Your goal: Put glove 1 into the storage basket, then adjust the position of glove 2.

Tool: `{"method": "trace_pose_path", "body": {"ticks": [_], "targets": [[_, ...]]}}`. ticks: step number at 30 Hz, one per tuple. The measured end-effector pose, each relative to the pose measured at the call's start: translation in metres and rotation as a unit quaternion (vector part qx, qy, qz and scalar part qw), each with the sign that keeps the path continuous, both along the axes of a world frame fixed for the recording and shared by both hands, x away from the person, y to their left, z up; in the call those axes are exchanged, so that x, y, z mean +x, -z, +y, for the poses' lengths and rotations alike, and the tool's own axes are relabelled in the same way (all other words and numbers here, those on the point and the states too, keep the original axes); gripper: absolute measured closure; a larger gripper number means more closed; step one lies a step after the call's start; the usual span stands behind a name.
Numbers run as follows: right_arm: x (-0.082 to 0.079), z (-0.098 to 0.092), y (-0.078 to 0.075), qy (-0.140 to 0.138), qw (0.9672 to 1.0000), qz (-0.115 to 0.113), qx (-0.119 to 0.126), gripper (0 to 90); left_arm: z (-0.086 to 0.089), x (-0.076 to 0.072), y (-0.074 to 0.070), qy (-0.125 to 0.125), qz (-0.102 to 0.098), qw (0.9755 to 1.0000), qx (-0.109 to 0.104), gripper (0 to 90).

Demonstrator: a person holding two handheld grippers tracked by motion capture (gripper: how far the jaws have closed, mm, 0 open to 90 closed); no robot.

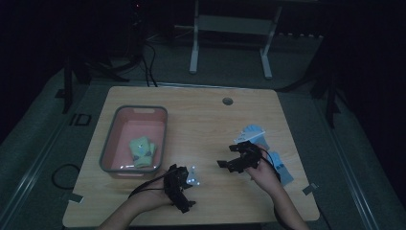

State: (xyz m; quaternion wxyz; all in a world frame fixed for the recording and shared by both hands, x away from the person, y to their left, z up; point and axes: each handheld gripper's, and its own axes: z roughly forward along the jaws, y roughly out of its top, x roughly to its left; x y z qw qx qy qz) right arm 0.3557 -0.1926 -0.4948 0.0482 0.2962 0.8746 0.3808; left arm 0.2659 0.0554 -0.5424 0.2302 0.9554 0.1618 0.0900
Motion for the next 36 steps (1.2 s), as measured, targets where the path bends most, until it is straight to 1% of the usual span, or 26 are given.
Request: {"method": "trace_pose_path", "body": {"ticks": [2, 4, 5, 7, 9, 10, 11, 12, 13, 14, 15, 16, 17, 19, 20, 21, 22, 23, 25, 27, 32, 33, 34, 36], "targets": [[-0.003, -0.005, 0.0, 0.008, 0.9999, -0.005, 0.004, 12.3, -0.002, -0.002, 0.004, -0.007, -0.001, 1.0, -0.001, 2.2], [-0.004, -0.01, 0.0, 0.019, 0.9997, -0.008, 0.009, 12.2, -0.004, -0.003, 0.008, -0.009, 0.0, 0.9999, -0.011, 2.2], [-0.004, -0.012, 0.001, 0.022, 0.9997, -0.007, 0.011, 11.4, -0.004, -0.003, 0.009, -0.012, -0.003, 0.9998, -0.016, 2.2], [-0.004, -0.016, 0.002, 0.033, 0.9993, -0.014, 0.008, 11.1, -0.003, -0.003, 0.009, -0.019, -0.006, 0.9994, -0.028, 2.2], [-0.003, -0.019, 0.003, 0.042, 0.999, -0.016, 0.002, 11.1, -0.002, -0.003, 0.009, -0.025, -0.006, 0.9991, -0.033, 2.2], [-0.003, -0.02, 0.004, 0.043, 0.999, -0.015, 0.004, 12.5, -0.001, -0.003, 0.009, -0.025, -0.007, 0.999, -0.036, 2.2], [-0.003, -0.023, 0.004, 0.04, 0.999, -0.016, 0.008, 17.0, 0.001, -0.004, 0.008, -0.024, -0.007, 0.9989, -0.04, 2.2], [-0.003, -0.025, 0.004, 0.044, 0.9987, -0.025, 0.009, 18.4, 0.002, -0.004, 0.008, -0.026, -0.006, 0.9986, -0.046, 2.2], [-0.002, -0.026, 0.004, 0.047, 0.9984, -0.03, 0.008, 23.2, 0.004, -0.004, 0.009, -0.033, -0.001, 0.998, -0.055, 2.2], [-0.001, -0.028, 0.005, 0.051, 0.9983, -0.029, 0.005, 29.4, 0.006, -0.004, 0.009, -0.035, 0.005, 0.9975, -0.062, 2.2], [0.0, -0.031, 0.005, 0.059, 0.9978, -0.03, 0.003, 30.2, 0.007, -0.004, 0.01, -0.036, 0.011, 0.9973, -0.062, 2.2], [0.001, -0.033, 0.006, 0.066, 0.9973, -0.033, 0.003, 30.6, 0.008, -0.004, 0.011, -0.035, 0.012, 0.9976, -0.059, 2.3], [0.002, -0.034, 0.007, 0.068, 0.9971, -0.033, 0.001, 30.9, 0.009, -0.005, 0.011, -0.033, 0.013, 0.9977, -0.058, 2.4], [0.003, -0.037, 0.007, 0.073, 0.9964, -0.041, -0.011, 31.9, 0.009, -0.006, 0.011, -0.029, 0.015, 0.9979, -0.056, 2.4], [0.003, -0.037, 0.007, 0.073, 0.9964, -0.041, -0.011, 31.9, 0.009, -0.006, 0.011, -0.029, 0.015, 0.9979, -0.056, 2.4], [0.002, -0.038, 0.007, 0.076, 0.996, -0.045, -0.015, 31.9, 0.009, -0.005, 0.011, -0.023, 0.017, 0.9983, -0.051, 2.4], [0.002, -0.04, 0.006, 0.077, 0.9955, -0.05, -0.022, 32.7, 0.009, -0.005, 0.012, -0.022, 0.016, 0.9985, -0.048, 2.4], [0.002, -0.04, 0.006, 0.079, 0.9951, -0.054, -0.024, 33.0, 0.009, -0.005, 0.012, -0.021, 0.015, 0.9985, -0.049, 2.4], [0.002, -0.041, 0.005, 0.078, 0.9954, -0.052, -0.021, 33.0, 0.01, -0.005, 0.01, -0.018, 0.017, 0.9983, -0.052, 2.4], [0.003, -0.043, 0.004, 0.081, 0.9949, -0.056, -0.021, 33.0, 0.011, -0.005, 0.009, -0.013, 0.016, 0.9984, -0.053, 2.4], [0.007, -0.049, 0.004, 0.093, 0.9935, -0.059, -0.029, 33.4, 0.013, -0.005, 0.01, -0.012, 0.013, 0.9985, -0.052, 2.4], [0.009, -0.051, 0.004, 0.098, 0.993, -0.06, -0.028, 33.4, 0.013, -0.005, 0.01, -0.012, 0.013, 0.9985, -0.052, 2.4], [0.012, -0.056, 0.003, 0.107, 0.9922, -0.058, -0.027, 34.9, 0.015, -0.005, 0.01, -0.016, 0.013, 0.9982, -0.057, 2.4], [0.018, -0.061, 0.003, 0.117, 0.9907, -0.061, -0.034, 37.6, 0.015, -0.005, 0.011, -0.016, 0.018, 0.9981, -0.057, 2.4]]}}
